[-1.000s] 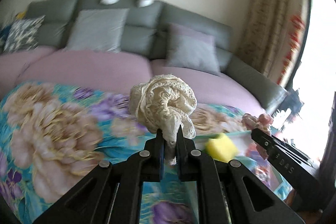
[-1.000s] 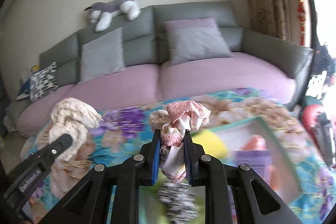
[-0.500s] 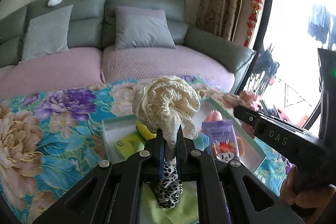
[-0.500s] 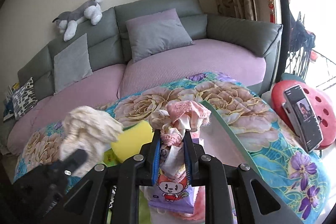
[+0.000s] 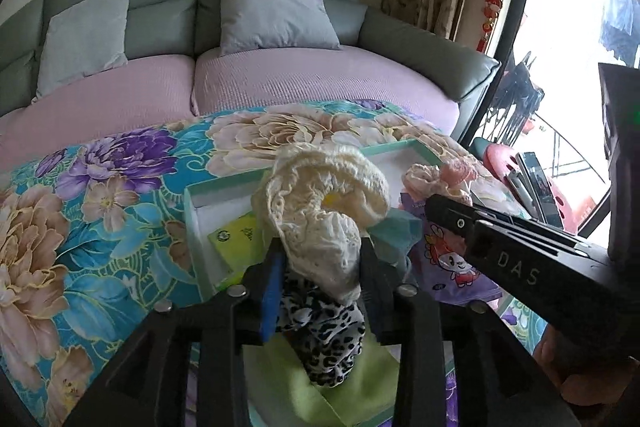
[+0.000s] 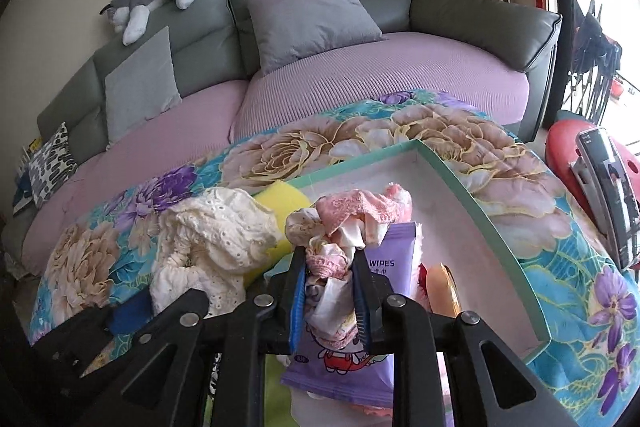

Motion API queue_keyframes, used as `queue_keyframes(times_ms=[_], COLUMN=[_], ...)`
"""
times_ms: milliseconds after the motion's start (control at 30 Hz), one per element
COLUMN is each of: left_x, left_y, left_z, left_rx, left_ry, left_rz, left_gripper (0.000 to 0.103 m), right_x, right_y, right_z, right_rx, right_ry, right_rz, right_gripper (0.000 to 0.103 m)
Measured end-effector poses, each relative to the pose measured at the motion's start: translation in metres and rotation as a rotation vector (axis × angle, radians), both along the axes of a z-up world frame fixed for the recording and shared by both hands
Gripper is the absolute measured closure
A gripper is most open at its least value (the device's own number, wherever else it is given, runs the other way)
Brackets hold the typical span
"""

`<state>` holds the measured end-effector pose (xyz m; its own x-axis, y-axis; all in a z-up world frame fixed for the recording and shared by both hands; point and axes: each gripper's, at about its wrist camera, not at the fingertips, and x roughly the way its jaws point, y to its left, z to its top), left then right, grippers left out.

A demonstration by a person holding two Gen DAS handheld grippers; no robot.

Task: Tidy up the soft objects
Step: 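Release the pink cloth and lace cloth into the tray, opening both tools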

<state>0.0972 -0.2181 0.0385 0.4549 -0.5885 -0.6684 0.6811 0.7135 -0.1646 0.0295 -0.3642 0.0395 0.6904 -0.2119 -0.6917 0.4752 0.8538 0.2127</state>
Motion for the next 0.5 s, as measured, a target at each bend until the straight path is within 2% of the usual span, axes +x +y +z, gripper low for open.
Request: queue_keyframes(times_ms=[100, 167, 233, 400, 500], left_x=[-0.001, -0.003, -0.006, -0.015, -0.014], left_y=[0.006, 0.012, 0.019, 0.041, 0.054], left_z=[0.005, 0.009, 0.013, 0.023, 0.025], left_rx=[0.002, 0.003, 0.003, 0.011, 0.021], left_ry=[-0.007, -0.014, -0.018, -0.051, -0.065], left_rz=[0.001, 0.005, 0.008, 0.034, 0.093], left_gripper=[0.059, 0.056, 0.052, 0.049, 0.041], right_x=[0.001, 0.001, 0.001, -0.002, -0.008], right_y=[0.000, 0.001, 0.003, 0.011, 0.017], right_z=[0.000, 0.000, 0.001, 0.006, 0.008], right_rx=[0.008, 0.011, 0.007, -0.007, -0.013], right_ry=[0.003, 0.007, 0.005, 0.003, -0.001], right_rz=[-0.002, 0.000, 0.001, -0.001, 0.001], right_gripper=[0.074, 0.056, 0.049, 0.047, 0.043])
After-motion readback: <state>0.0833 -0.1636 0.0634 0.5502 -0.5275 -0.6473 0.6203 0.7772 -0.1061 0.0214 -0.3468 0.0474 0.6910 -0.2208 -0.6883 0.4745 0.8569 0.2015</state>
